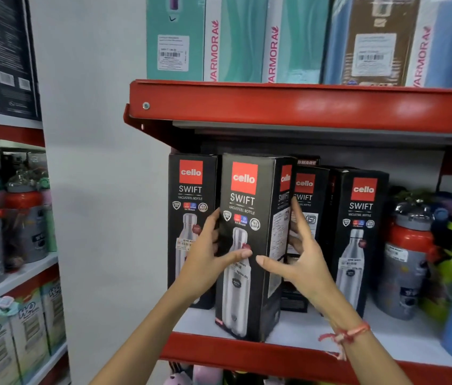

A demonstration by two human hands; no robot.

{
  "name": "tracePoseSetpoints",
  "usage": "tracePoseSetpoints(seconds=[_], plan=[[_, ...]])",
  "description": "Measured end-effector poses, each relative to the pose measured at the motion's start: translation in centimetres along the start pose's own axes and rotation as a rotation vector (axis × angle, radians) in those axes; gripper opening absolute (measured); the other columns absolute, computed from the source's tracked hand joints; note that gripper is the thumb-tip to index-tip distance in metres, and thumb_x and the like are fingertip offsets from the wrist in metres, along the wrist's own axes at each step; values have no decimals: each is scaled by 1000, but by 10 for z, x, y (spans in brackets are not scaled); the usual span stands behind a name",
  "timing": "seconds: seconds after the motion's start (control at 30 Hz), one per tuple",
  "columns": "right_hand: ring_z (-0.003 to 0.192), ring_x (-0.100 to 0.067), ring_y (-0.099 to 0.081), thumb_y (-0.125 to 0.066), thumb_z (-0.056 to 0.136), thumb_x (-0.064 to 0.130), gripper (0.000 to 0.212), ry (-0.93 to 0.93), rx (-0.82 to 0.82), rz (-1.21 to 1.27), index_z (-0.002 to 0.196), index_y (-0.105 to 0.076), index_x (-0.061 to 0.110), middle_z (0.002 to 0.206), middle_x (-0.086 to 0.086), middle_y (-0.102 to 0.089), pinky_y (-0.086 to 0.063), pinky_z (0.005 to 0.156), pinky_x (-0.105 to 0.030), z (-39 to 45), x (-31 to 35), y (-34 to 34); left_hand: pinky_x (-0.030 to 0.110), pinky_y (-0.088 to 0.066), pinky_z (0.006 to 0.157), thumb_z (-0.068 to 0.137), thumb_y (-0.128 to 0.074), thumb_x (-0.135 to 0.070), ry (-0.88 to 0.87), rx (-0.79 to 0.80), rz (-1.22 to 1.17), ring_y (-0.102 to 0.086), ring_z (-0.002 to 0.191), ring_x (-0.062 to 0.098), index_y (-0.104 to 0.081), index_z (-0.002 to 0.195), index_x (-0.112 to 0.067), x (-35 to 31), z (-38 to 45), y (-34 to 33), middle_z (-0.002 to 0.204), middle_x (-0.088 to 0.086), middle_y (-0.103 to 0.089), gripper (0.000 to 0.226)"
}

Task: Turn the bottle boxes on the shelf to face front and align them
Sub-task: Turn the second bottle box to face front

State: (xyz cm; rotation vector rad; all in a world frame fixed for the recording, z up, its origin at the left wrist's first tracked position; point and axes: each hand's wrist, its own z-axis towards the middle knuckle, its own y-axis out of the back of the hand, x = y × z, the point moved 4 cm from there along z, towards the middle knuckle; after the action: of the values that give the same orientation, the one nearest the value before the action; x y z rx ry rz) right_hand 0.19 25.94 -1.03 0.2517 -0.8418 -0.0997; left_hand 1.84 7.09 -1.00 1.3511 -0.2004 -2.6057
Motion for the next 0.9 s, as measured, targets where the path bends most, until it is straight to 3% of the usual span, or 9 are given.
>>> tracePoseSetpoints(seconds=[0.07, 0.23, 0.4, 0.47, 0.53, 0.6, 0.67, 0.77, 0.9], plan=[[121, 13, -47, -88, 68, 17, 118, -12, 98, 16, 145, -8, 57, 139, 38, -40, -41, 90, -5, 4, -1, 4, 43, -50, 99, 62, -83, -32, 2, -27, -20, -62, 114, 12, -33, 136, -42, -1, -2, -2, 123, -4, -66, 90], [118, 20, -45, -82, 75, 15, 114, -48, 257, 14, 147, -1, 52, 119, 57, -42, -41, 92, -7, 24, 4, 3, 12, -54, 75, 61, -86, -25, -64, -222, 18, -66, 99, -3, -39, 121, -57, -8, -6, 0, 102, -26, -71, 83], [105, 15, -57, -80, 75, 9, 110, -25, 172, -128, 145, -6, 52, 99, 55, -53, -45, 90, -10, 48, 11, -1, 41, -48, 102, 73, -79, -12, -50, -279, 140, -55, 124, 14, -31, 145, -30, -4, 7, -9, 131, -4, -61, 88], [101, 4, -62, -79, 76, 4, 110, -22, 96, -178, 147, -8, 48, 104, 42, -57, -47, 96, -21, 55, 10, -4, 27, -48, 100, 77, -76, -8, -32, -305, 196, -57, 116, 1, -26, 148, -28, 0, 15, -15, 125, -12, -60, 88], [105, -11, -64, -76, 77, 1, 108, -46, 10, -225, 150, -9, 42, 119, 15, -63, -49, 100, -35, 57, 7, -6, 8, -47, 85, 79, -73, -7, -14, -315, 263, -56, 89, -17, -23, 149, -28, 3, 24, -20, 116, -16, -59, 89], [103, -21, -66, -76, 78, 2, 105, -46, -78, -310, 151, -9, 37, 120, -6, -67, -51, 96, -36, 57, 3, -8, 1, -44, 72, 81, -71, -5, 7, -304, 315, -52, 73, -16, -20, 150, -29, 7, 31, -23, 116, -11, -63, 89], [99, -26, -68, -77, 78, 7, 103, -34, -130, -419, 151, -10, 35, 116, -15, -68, -50, 87, -31, 56, -1, -9, 6, -44, 75, 83, -69, -7, 36, -301, 368, -60, 82, -1, -16, 151, -29, 9, 33, -26, 122, -2, -66, 89], [93, -30, -70, -77, 79, 12, 94, 24, -171, -512, 151, -18, 28, 109, -20, -70, -54, 86, -37, 52, -2, -12, 32, -54, 83, 86, -66, -8, 59, -312, 436, -65, 83, 19, -12, 151, -24, 11, 32, -29, 119, 11, -67, 86], [82, -27, -71, -67, 90, 17, 47, 204, -443, -556, 134, -54, 12, 100, -16, -73, -61, 74, -41, 40, 8, -4, 30, -48, 73, 87, -63, -5, 34, -292, 641, -61, 78, 23, -10, 151, -19, 8, 34, -28, 115, 19, -65, 85]])
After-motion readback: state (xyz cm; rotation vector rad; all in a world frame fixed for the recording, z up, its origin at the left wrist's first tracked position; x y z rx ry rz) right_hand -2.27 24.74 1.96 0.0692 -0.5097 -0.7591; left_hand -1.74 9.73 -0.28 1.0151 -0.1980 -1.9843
